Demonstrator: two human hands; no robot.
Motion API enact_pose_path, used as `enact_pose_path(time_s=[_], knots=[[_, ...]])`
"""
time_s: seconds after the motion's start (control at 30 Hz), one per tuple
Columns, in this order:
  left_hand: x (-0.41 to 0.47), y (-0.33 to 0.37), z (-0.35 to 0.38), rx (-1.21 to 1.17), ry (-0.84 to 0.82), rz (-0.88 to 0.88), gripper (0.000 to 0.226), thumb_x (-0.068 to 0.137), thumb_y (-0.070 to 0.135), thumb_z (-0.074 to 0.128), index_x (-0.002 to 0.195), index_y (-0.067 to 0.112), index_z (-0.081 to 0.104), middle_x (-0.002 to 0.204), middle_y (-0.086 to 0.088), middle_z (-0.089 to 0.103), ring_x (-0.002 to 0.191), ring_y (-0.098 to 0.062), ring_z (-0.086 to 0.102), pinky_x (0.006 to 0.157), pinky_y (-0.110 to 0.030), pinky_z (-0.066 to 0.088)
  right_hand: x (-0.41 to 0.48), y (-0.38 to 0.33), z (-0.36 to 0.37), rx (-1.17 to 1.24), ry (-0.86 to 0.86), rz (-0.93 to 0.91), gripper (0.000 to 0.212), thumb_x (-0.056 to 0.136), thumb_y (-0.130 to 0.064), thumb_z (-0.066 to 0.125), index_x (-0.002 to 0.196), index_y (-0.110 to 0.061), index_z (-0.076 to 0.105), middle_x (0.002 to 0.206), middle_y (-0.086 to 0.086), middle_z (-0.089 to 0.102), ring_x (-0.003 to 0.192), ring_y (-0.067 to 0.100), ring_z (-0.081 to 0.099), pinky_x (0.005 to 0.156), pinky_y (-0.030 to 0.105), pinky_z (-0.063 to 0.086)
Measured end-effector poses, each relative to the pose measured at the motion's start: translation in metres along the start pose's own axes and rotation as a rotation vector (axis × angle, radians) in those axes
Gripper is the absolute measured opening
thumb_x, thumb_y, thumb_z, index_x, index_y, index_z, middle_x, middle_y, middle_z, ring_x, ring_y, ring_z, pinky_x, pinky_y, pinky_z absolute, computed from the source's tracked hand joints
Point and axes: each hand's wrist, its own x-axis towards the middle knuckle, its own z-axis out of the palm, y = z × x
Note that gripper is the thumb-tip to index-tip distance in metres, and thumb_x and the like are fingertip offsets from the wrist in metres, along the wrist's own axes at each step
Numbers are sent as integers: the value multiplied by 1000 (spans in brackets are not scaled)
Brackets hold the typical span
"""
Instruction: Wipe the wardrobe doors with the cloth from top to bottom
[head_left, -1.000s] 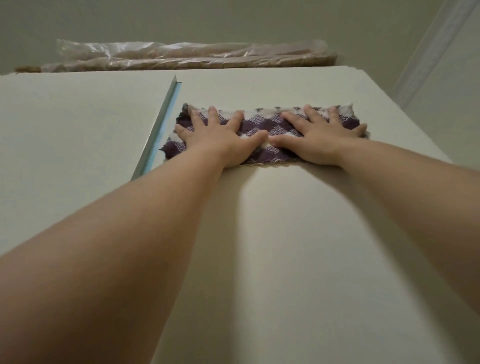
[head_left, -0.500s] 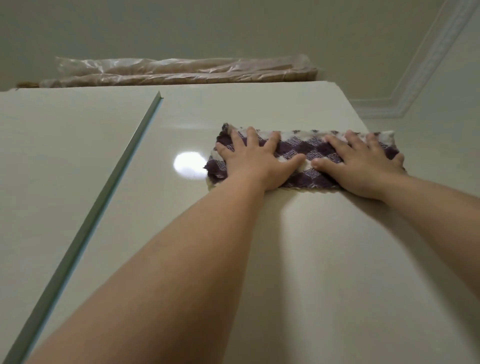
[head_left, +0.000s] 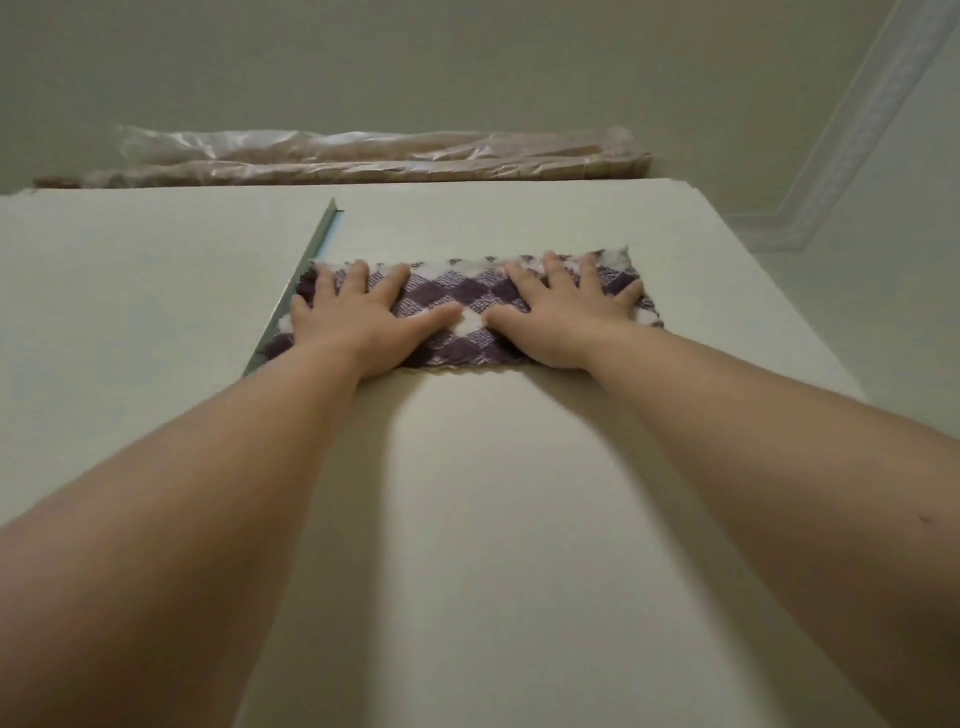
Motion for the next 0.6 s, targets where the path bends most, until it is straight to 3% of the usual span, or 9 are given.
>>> enact_pose_path(time_s=[0.13, 0.6], knots=[[-11, -31, -2, -12, 15, -36, 95, 64, 90, 20, 145, 41, 12, 157, 0, 6, 143, -22, 5, 114, -50, 8, 2, -30, 6, -19, -2, -73, 65, 87, -69, 21, 145, -47, 1, 158, -3, -9, 143, 30, -16, 103, 71, -9], [-51, -25, 3, -36, -12, -92, 91, 65, 90, 18, 143, 46, 2, 157, 2, -5, 143, -26, -10, 111, -58, 2, -32, -24, 11, -38, -12, -68, 67, 84, -74, 21, 143, -50, 0, 158, -7, -10, 142, 29, -18, 104, 69, -8]])
